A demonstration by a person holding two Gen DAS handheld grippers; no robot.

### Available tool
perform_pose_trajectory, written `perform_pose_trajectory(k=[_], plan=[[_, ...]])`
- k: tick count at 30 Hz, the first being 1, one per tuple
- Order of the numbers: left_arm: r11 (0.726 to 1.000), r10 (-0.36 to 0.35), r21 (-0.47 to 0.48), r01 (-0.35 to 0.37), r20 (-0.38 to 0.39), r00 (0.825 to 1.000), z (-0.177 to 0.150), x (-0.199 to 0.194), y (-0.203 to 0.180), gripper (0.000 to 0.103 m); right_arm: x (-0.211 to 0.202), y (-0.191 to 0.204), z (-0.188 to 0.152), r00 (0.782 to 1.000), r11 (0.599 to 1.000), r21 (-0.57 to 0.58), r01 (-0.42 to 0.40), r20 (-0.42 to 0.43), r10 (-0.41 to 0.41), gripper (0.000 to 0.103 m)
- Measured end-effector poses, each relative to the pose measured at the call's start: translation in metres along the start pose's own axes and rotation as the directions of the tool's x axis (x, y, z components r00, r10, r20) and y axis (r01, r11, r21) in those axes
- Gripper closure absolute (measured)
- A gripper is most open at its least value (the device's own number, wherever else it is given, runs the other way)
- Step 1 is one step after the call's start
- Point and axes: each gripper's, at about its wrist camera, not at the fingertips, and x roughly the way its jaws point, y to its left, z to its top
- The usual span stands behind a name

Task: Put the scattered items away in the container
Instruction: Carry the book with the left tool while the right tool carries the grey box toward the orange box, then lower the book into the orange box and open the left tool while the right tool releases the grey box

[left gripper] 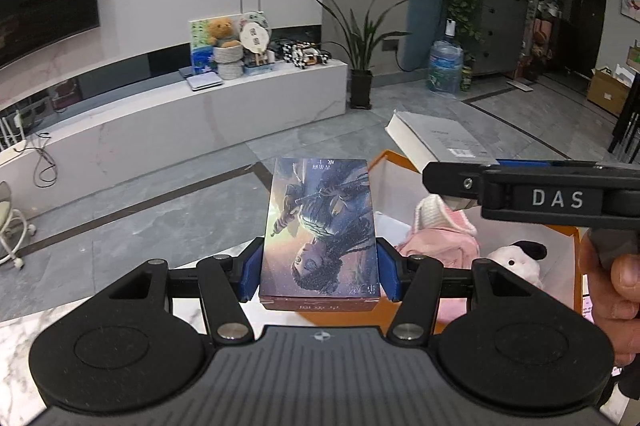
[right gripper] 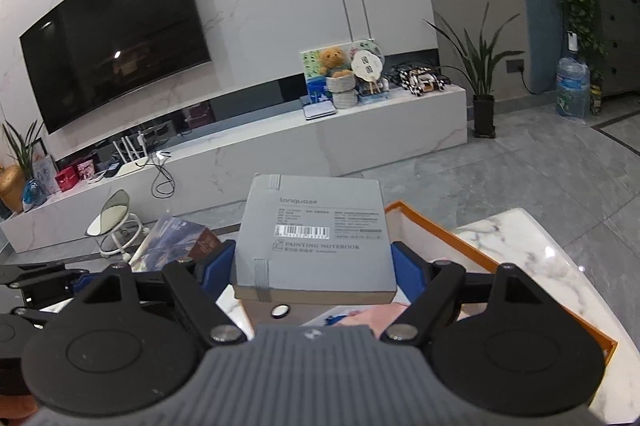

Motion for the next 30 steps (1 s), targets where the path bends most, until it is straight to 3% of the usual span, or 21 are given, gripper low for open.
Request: perform_pose_trajectory(k=[17, 24, 30], plan=[[0.999, -0.045, 0.026, 0.046, -0.044, 0.998, -0.005, 0.053, -0.014, 0.037, 0.043, -0.04, -0.004, 0.999, 0.997, 0.076, 0.033, -0.041, -0.03, 0.02], [0.987, 0.015, 0.158, -0.012, -0.018, 1.0, -0.009, 0.061, -0.034, 0.034, 0.059, -0.044, -0.005, 0.998, 0.995, 0.096, 0.041, -0.052, -0.036, 0.017], [0.993, -0.003, 0.114, 0.003, 0.002, 1.0, -0.009, 0.064, -0.033, 0.032, 0.061, -0.045, -0.004, 0.999, 0.995, 0.097, 0.022, -0.036, -0.018, 0.017]])
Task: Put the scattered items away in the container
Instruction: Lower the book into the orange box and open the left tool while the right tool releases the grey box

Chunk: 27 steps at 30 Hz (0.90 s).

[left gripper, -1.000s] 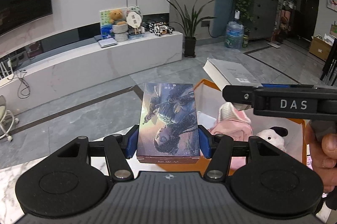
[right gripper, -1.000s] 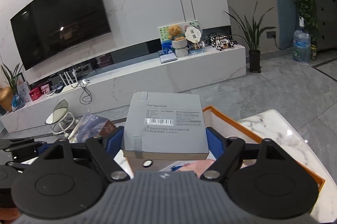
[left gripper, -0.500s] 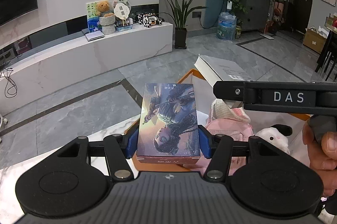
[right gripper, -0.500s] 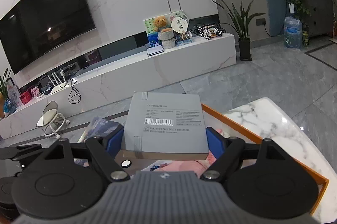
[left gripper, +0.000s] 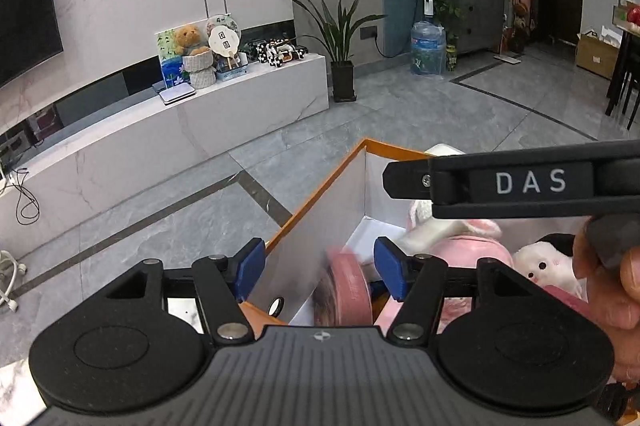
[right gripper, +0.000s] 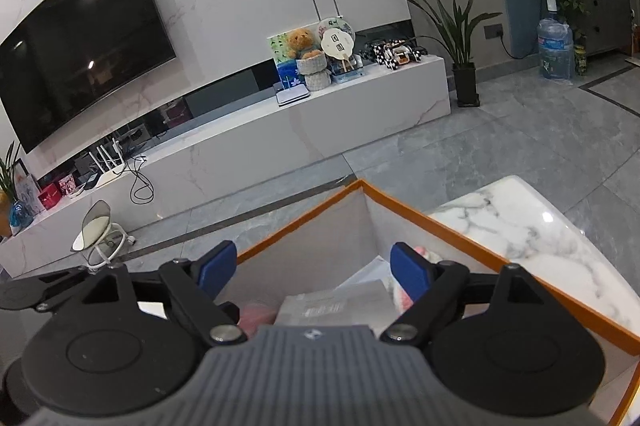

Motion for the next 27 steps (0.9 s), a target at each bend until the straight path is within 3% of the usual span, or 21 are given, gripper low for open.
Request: perform_pose_trajectory(k=[27], plan=[[1.0, -0.011, -0.029, 0.011, -0.004, 1.0, 0.0049, -0.0014, 0.0013, 0.032, -0.0061, 0.0, 0.0028, 1.0, 1.0, 0.015, -0.01, 0.005, 0.01, 0.017]])
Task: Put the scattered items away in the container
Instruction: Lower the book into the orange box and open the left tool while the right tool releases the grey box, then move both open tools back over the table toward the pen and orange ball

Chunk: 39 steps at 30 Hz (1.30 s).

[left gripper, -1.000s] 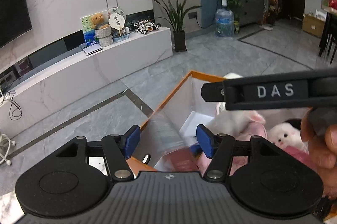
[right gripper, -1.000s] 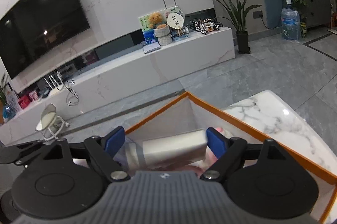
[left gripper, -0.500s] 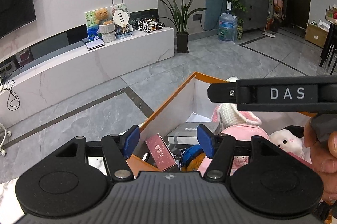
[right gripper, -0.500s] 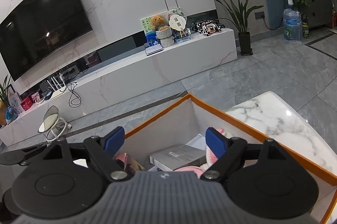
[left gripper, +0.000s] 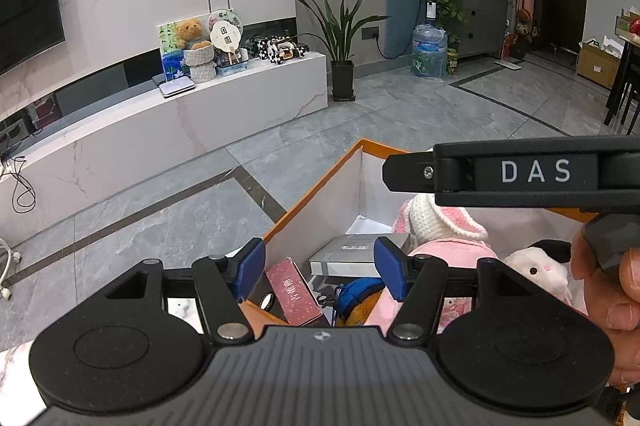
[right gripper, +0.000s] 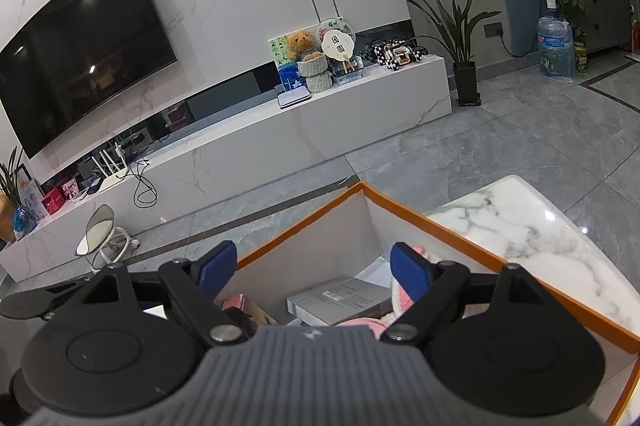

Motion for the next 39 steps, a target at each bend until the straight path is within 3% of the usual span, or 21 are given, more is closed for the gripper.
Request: perform_pose_trajectory(k=[20, 39], plan=[[0.999, 0.027, -0.019, -0.026, 0.023, 0.999, 0.0, -0.022, 0.014, 0.032, -0.008, 0.023, 0.003, 0.999, 0.999, -0.015, -0.033, 0.011, 0.034, 0.018], [0.987, 0.144, -0.079, -0.14, 0.044, 0.989, -0.018, -0.089, 0.08, 0.032, -0.016, 0.093, -0.006, 0.994, 0.99, -0.093, -0.108, 0.016, 0.11, 0.017]])
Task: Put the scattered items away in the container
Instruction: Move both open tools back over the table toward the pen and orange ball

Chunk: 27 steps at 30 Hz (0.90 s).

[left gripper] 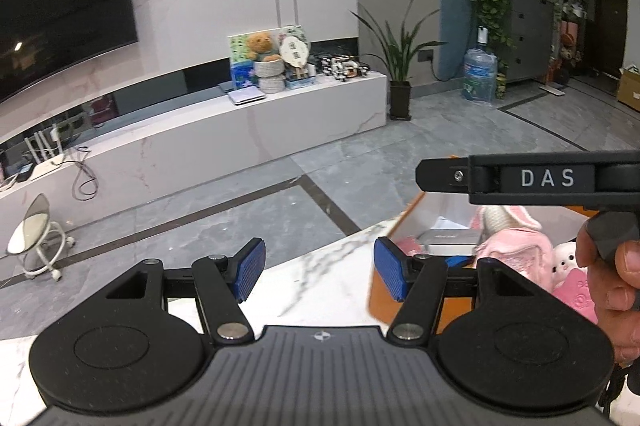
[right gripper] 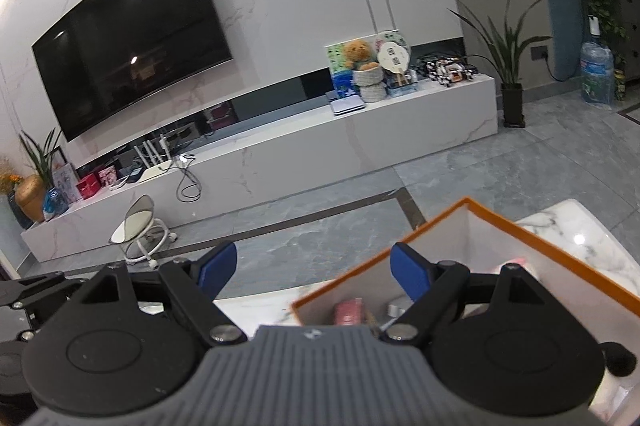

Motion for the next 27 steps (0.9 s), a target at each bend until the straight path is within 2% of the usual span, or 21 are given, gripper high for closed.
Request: perform_pose_trajectory(k=[5, 15, 27], plan=[[0.999, 0.032, -0.012, -0.032, 0.009, 0.999, -0.004, -0.015, 0.025, 0.032, 0.0, 0.024, -0.004, 1.0, 0.999, -0.027, -0.024, -0.006, 0.024, 0.017], [0.988, 0.117, -0.107, -0.115, 0.019, 0.993, -0.027, -0.05, 0.09, 0.032, 0.001, 0.076, -0.018, 0.997, 0.993, -0.094, -0.078, -0.016, 0.076, 0.017], [0.948, 0.205, -0.246, -0.202, -0.014, 0.979, -0.081, -0.08, 0.166, 0.032, 0.019, 0.129, -0.053, 0.992, 0.972, -0.197, -0.125, -0.055, 0.116, 0.018]])
